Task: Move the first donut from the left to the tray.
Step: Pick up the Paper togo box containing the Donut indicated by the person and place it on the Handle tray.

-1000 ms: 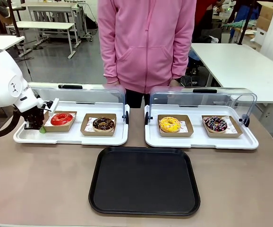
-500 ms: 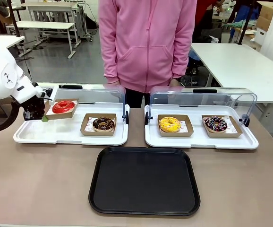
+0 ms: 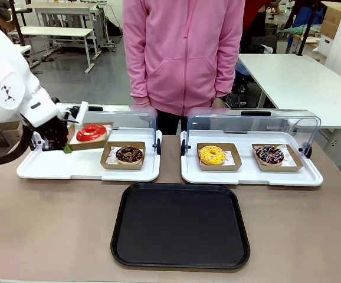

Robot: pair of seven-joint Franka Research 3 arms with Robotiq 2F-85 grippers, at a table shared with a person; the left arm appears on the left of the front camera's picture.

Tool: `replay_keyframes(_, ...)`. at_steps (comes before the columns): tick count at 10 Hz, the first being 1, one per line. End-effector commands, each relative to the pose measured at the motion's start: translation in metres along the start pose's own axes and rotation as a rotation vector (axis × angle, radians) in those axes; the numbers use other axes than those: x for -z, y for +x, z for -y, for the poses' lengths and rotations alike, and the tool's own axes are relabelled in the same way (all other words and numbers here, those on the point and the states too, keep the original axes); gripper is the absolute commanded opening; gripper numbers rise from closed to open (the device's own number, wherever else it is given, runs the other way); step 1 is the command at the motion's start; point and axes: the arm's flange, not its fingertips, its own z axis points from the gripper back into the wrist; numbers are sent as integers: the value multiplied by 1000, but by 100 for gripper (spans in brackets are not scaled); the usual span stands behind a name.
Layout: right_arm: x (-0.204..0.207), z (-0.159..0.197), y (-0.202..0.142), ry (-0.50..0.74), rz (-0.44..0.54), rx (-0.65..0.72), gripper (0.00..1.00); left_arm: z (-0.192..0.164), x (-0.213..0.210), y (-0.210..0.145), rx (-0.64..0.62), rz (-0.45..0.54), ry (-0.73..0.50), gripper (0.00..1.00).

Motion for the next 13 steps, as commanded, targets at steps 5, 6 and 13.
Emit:
replay_keyframes(5,-1,-3,2,4,7,-6,100,83,-10,82,35,3,30,2)
replay_keyframes(6,-1,-3,2,4,7,-6,100,59,-5,73,46,24,-3,2)
replay_keyframes(13,-1,-3,2,4,7,-6,100,123,-24,144,8,-58,-11,2)
